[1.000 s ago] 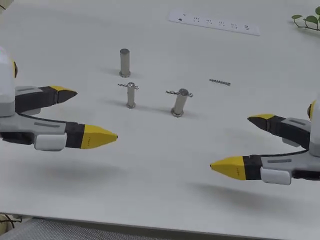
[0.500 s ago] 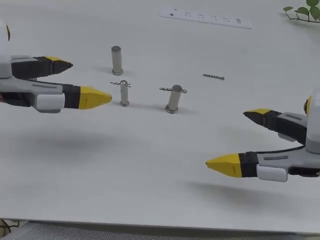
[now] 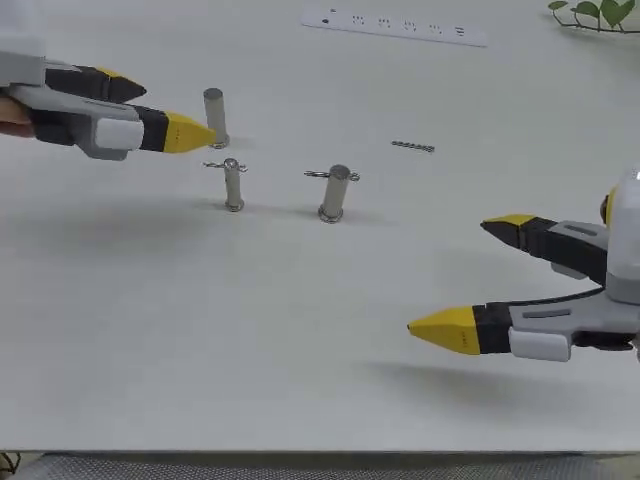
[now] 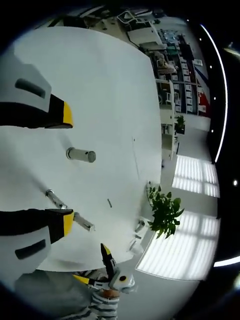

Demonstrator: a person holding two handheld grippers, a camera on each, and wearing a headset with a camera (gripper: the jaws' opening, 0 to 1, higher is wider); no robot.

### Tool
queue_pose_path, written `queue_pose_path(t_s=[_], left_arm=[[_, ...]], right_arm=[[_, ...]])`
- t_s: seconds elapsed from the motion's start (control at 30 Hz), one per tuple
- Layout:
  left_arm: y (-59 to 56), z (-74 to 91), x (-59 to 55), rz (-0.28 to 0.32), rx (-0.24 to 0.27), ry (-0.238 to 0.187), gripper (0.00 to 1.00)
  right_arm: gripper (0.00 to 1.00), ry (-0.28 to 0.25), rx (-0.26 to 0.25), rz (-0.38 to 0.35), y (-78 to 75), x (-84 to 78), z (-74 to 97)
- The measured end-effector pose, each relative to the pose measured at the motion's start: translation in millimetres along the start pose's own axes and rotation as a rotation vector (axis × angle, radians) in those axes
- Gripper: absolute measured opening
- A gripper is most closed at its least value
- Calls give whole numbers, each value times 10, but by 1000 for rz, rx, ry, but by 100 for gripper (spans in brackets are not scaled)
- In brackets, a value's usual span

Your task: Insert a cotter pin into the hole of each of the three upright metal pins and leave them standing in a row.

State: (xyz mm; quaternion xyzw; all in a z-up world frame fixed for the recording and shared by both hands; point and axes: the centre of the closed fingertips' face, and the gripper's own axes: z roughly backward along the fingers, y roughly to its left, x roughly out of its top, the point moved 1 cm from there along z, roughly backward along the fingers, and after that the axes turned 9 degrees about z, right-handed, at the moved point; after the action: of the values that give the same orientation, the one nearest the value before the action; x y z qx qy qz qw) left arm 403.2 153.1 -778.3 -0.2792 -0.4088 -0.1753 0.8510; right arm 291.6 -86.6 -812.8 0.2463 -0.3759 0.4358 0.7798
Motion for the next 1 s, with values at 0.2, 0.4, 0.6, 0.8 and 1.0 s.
queue_pose_path(t_s=[0.2,0.4,0.6,0.8,1.0], left_arm=[[62,-191,70,-35,17,15,60],[97,-310,70,-11,22,56,28],[186,-419,145,-47,57,54,34],[295,-618,202,-61,60,71,31],[377,-728,128,-60,60,97,27]], right_arm=[[99,-2,-6,-10,-8,-12,11],[99,-1,-5,-22,-1,-20,-3],[99,-11,0,-24,21,-1,-24],[99,-17,-2,-27,19,13,-27],[99,-24,-6,-31,3,25,-13]])
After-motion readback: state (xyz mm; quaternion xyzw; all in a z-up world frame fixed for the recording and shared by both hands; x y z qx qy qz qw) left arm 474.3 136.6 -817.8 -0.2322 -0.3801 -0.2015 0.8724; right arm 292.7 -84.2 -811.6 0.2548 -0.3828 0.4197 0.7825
